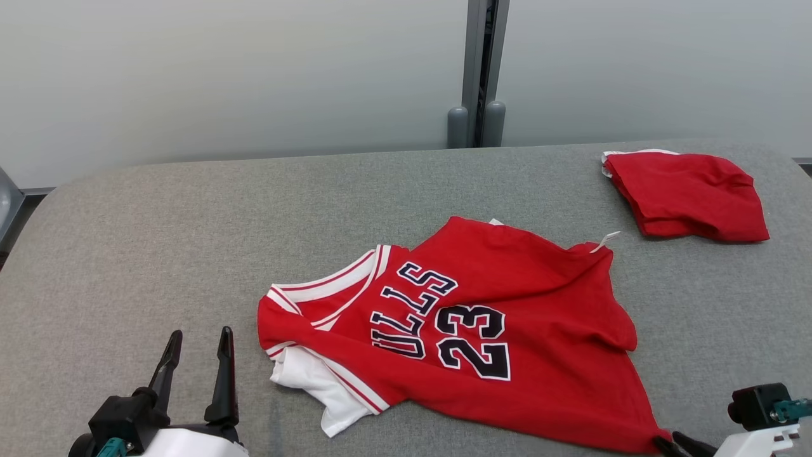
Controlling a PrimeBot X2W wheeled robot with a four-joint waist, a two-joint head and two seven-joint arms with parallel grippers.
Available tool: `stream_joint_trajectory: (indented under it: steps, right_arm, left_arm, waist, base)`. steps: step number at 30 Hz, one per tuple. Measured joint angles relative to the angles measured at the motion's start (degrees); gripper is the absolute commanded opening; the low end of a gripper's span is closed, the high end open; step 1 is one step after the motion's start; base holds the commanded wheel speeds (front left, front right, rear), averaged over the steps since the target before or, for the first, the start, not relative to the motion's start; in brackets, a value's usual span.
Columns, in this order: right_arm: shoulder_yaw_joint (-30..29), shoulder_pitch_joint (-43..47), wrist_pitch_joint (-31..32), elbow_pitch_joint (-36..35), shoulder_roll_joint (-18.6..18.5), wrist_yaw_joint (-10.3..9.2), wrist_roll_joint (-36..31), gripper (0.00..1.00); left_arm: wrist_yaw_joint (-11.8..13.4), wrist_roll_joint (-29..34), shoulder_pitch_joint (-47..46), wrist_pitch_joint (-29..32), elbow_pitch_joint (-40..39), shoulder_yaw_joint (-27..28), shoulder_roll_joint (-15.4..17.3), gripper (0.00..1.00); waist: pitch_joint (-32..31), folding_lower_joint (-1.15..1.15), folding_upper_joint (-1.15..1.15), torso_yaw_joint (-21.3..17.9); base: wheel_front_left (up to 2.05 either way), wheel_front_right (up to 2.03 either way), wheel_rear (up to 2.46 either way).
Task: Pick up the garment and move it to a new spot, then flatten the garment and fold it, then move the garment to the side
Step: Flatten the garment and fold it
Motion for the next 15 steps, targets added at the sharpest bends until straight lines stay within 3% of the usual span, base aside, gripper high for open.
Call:
stream_joint_trajectory:
  steps: [8,15]
  right_arm:
    - [-5.7,0.9,0.3,-7.6,2.0,0.0,-3.1,1.0]
    - [-11.9,-1.0,-7.0,-15.7,4.2,0.0,-8.9,1.0]
  left_arm:
    - [0.0,0.0,0.0,0.0,0.0,0.4,0.0,1.0]
    - [0.1,0.0,0.0,0.0,-0.1,0.7,0.1,1.0]
  waist:
    - [-0.1,0.0,0.0,0.0]
    - [-0.5,0.0,0.0,-0.1]
  base:
    - [0.0,0.0,0.0]
    - [0.0,0.0,0.0]
